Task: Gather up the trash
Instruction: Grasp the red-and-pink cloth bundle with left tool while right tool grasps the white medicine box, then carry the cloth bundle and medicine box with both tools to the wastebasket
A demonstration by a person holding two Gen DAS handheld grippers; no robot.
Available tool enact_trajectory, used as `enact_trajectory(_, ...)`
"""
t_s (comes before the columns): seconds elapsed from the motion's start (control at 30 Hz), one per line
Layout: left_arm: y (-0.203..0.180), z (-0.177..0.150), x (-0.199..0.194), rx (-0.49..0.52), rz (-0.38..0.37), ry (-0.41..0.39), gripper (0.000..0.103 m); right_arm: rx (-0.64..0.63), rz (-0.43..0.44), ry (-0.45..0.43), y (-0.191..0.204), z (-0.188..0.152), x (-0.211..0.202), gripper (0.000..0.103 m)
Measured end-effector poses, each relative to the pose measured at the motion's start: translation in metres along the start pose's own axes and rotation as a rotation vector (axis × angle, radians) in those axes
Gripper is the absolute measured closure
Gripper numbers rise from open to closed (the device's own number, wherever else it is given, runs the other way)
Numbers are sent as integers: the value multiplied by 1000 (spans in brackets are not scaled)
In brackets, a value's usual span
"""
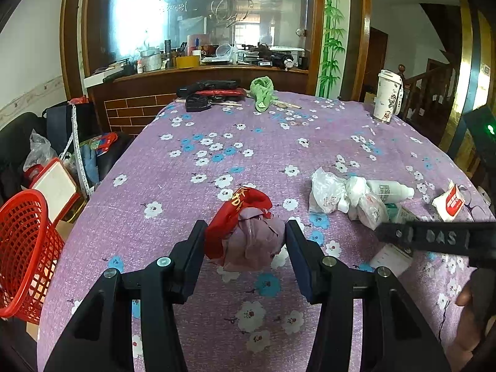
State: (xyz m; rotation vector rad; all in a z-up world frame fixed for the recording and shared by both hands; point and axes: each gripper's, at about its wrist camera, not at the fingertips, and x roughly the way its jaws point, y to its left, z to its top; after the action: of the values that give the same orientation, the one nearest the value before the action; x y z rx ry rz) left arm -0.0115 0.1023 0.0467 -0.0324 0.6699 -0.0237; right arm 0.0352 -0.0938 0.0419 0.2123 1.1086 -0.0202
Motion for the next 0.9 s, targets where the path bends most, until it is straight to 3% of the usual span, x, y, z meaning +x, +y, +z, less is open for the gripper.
enact_trajectory(0.27,-1,0,0,2,-6,1,53,-60,-26,16,-34,-15,-5,42)
enact_trajectory(0.33,-2,0,1,1,-6,5,53,-56,-18,25,-40,-18,-3,66)
enact_trajectory(0.47,-2,1,3,-1,-11,14,53,-61,-5,-23,-43,-20,-11,67)
enact_trajectory(0.7,-2,1,4,5,-6,9,53,-144,70,-305,-17,-30,-43,67)
enact_trajectory(0.9,-3,1,4,4,7,5,53,-187,77,-354,-2,-43,-36,67)
